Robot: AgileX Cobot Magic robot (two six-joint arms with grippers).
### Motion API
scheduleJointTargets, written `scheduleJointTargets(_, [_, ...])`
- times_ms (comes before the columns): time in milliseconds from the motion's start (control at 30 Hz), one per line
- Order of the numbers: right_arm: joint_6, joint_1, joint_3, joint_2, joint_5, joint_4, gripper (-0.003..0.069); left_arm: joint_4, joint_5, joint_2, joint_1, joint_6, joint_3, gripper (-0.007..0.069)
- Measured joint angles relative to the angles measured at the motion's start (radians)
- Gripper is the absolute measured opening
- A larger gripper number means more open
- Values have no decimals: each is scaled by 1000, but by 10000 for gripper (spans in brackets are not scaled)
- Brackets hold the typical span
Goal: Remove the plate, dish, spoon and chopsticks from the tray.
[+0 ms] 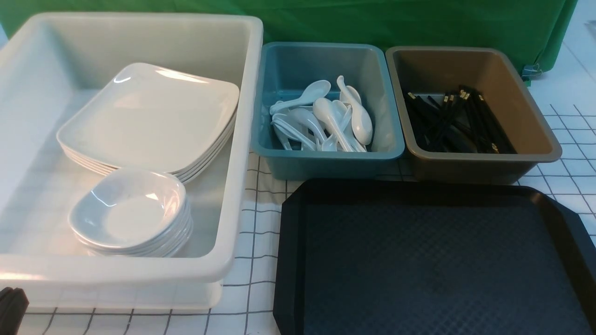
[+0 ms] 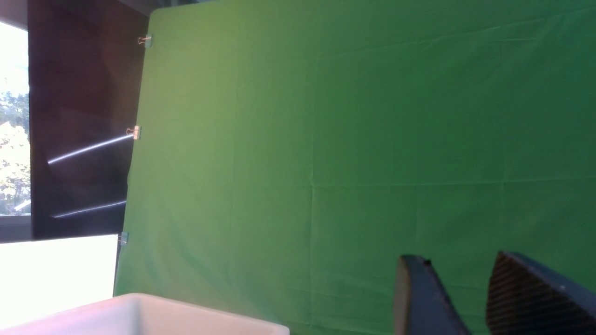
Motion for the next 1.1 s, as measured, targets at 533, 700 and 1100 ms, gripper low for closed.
scheduleJointTargets(533, [-62,0,1,0,1,85,240,0,0,0,0,2,0,0])
scheduleJointTargets(700, [-216,0,22,0,2,226,240,0,0,0,0,2,0,0])
scheduleJointTargets(1100, [-266,-204,178,-70,135,245,240,0,1,-1,0,2,0,1])
